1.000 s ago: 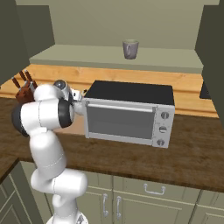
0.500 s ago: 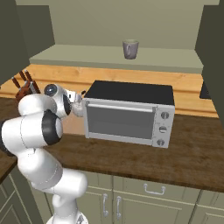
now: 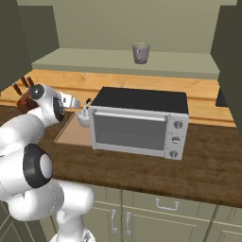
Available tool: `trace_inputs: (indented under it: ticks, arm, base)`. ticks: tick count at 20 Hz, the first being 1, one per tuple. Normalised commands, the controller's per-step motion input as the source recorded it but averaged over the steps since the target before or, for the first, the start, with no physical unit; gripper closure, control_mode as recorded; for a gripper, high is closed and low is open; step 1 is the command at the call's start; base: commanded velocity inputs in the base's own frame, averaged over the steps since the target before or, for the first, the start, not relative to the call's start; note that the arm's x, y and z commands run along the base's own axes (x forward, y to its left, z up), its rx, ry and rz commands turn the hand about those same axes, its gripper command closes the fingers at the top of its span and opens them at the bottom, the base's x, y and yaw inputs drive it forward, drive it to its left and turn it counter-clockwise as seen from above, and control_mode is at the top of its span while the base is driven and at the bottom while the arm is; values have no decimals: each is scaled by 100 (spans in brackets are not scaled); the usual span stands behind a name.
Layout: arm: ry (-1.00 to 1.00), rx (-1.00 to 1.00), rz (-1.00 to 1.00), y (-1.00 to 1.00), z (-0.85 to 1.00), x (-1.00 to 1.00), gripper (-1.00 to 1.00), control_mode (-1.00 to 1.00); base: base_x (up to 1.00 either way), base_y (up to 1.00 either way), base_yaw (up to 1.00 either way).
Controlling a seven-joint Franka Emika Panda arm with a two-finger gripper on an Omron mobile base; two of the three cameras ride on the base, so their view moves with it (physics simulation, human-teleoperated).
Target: Pick the kettle from the counter and place it on the tray. Then pick the mug from the cabinet and place it on the tray. Then close the cabinet doors.
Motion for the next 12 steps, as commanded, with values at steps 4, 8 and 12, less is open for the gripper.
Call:
trace_inputs:
  ticks: [4, 8, 12]
  arm:
    - [0, 0, 0, -3, 0, -2, -100, -100]
    - [-1, 0, 0, -29, 35, -43, -100, -100]
    - [-4, -1, 0, -47, 82, -81, -100, -100]
  base:
    - [0, 0, 0]
    - [0, 0, 0]
    - [0, 0, 0]
